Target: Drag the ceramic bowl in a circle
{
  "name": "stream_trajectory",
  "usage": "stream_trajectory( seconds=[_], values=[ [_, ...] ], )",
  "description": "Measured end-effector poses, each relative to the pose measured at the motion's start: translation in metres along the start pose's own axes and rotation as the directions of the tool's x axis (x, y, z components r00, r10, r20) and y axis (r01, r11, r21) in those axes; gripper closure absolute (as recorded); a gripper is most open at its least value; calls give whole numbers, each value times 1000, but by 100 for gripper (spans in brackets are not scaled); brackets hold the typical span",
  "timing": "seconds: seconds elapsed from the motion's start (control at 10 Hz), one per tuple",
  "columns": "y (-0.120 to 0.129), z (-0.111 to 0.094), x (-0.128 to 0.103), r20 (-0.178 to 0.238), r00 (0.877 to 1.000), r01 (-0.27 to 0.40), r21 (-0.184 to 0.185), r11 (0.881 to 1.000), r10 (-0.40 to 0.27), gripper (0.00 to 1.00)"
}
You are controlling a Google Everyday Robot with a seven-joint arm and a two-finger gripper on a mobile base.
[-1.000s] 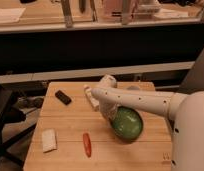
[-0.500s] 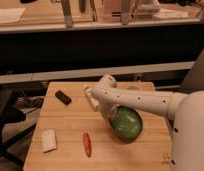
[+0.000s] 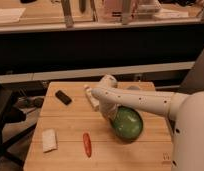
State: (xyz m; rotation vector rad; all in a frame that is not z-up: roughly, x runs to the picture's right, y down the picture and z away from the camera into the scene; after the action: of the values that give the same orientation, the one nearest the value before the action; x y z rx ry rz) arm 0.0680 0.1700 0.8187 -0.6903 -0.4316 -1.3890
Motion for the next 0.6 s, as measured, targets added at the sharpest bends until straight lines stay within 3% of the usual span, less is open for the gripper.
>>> stream_trajectory(
  seconds=[0.6],
  values=[
    [-5,-1,-3,-3,1000,16,1,1000,-16,100]
  ],
)
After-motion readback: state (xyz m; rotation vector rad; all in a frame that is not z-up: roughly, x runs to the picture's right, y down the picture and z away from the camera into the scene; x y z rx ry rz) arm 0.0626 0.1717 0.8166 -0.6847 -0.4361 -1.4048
